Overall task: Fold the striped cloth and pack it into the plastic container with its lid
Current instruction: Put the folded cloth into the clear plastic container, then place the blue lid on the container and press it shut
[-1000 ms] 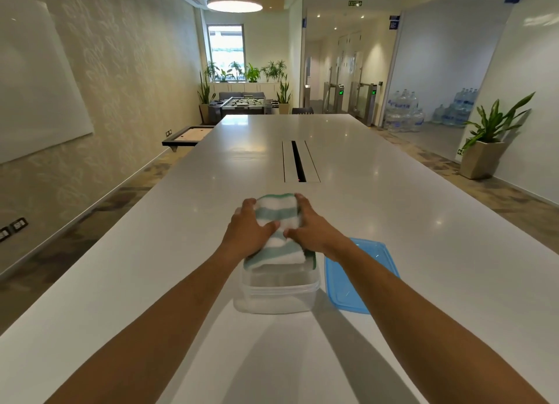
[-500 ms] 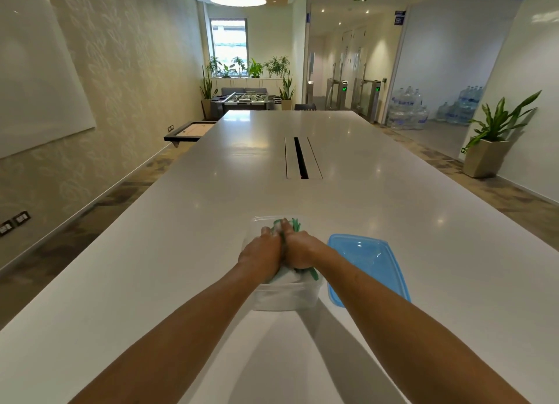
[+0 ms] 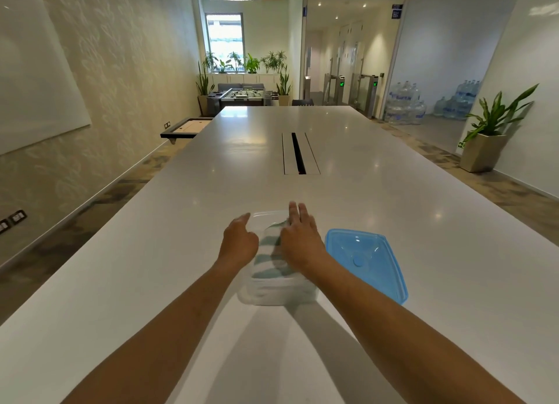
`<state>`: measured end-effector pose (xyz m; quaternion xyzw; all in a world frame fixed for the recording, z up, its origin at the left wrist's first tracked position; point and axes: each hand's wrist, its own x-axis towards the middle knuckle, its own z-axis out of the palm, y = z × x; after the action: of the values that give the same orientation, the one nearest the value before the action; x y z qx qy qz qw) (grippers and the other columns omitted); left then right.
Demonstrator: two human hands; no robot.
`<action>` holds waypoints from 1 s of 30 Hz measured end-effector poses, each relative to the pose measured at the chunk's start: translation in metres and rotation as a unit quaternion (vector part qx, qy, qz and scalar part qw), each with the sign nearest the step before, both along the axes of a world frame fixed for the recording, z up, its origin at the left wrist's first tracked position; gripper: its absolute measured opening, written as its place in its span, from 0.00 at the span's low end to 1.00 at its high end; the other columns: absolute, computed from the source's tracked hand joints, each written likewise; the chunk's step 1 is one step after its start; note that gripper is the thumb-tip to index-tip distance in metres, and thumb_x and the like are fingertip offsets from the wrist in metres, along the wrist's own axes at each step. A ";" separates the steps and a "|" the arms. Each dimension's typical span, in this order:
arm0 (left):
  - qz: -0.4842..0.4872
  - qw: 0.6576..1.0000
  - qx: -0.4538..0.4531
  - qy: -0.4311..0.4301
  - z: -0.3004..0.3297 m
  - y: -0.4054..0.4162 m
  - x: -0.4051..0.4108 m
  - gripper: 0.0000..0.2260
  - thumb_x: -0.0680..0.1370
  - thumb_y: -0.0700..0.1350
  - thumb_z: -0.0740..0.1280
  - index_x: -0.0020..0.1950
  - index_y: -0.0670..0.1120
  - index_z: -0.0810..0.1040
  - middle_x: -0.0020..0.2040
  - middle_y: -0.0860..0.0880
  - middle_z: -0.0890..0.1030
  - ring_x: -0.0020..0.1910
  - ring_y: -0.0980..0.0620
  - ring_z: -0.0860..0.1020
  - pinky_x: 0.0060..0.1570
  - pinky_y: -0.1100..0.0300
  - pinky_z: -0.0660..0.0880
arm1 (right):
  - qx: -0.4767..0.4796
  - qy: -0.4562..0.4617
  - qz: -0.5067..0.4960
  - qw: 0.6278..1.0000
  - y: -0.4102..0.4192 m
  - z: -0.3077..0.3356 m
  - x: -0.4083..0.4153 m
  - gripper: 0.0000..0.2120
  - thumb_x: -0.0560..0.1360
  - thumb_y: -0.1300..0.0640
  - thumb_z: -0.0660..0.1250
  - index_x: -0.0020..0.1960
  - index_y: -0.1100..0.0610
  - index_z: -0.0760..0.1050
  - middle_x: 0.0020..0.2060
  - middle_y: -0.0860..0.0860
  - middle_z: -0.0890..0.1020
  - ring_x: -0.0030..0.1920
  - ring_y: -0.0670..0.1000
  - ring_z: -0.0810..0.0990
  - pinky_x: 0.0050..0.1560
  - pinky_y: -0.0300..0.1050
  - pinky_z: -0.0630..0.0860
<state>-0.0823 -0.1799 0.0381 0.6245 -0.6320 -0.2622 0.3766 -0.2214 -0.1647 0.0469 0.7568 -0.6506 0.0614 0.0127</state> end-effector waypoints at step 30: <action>-0.016 0.990 0.068 0.120 -0.017 -0.001 0.005 0.22 0.80 0.38 0.54 0.73 0.51 0.70 0.70 0.46 0.74 0.66 0.44 0.72 0.62 0.55 0.68 | -0.201 -0.303 -0.115 0.924 0.017 0.018 -0.064 0.09 0.77 0.52 0.65 0.53 0.54 0.80 0.48 0.52 0.84 0.45 0.51 0.81 0.45 0.42 0.72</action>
<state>-0.0778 -0.1805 0.0210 0.6024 -0.5729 -0.3835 0.4022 -0.2851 -0.1473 0.0650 0.6036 -0.6800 0.4155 -0.0258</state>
